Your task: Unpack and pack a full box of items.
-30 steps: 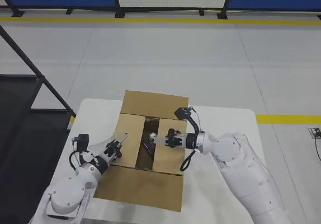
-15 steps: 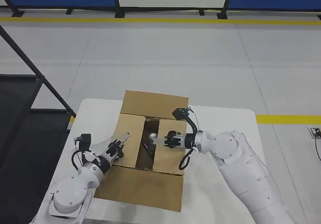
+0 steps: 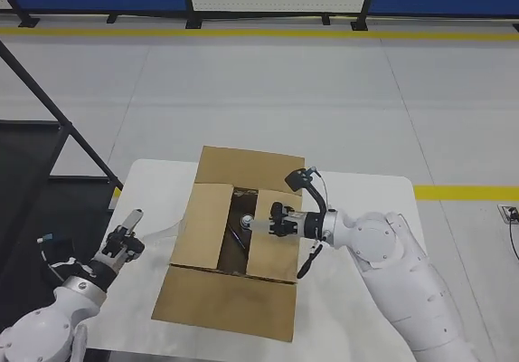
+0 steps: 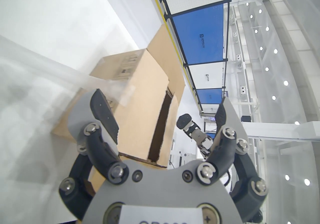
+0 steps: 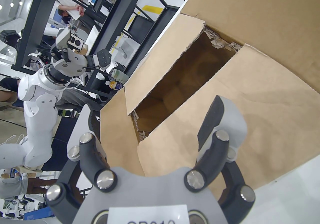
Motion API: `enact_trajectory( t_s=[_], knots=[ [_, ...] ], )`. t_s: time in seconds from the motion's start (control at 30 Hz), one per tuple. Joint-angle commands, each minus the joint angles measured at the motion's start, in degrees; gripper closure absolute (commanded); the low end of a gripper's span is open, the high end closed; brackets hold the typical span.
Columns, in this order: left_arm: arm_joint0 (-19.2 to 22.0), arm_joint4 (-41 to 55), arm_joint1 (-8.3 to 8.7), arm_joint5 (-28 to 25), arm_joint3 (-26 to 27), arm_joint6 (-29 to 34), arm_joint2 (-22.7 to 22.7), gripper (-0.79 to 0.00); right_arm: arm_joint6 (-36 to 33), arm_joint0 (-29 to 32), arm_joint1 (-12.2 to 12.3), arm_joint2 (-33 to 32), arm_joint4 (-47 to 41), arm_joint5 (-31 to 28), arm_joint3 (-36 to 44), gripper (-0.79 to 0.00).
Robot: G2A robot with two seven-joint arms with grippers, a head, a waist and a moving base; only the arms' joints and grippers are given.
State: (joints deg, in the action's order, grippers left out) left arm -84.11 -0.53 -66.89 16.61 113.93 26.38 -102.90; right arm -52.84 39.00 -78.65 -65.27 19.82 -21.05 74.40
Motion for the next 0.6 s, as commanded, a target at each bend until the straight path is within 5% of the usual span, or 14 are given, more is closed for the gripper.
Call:
enact_trajectory(
  t_s=[0.0,0.27,0.57],
  knots=[
    [-1.9,-1.7,0.35,-1.7,-1.2,2.8,-1.5,-0.785,0.0,0.0,0.0,0.0,0.0,0.0,0.0,-0.785],
    [-5.5,-3.7,1.85,-13.9,-4.9,19.2,-4.3,-0.785,4.8,0.9,0.3,-1.1,-1.4,0.3,-0.5,-0.785],
    [-4.8,1.0,3.43,-18.1,-7.3,38.5,-4.0,-0.785,15.4,1.4,0.6,-4.3,-3.3,-2.7,-2.2,-0.785]
  ],
)
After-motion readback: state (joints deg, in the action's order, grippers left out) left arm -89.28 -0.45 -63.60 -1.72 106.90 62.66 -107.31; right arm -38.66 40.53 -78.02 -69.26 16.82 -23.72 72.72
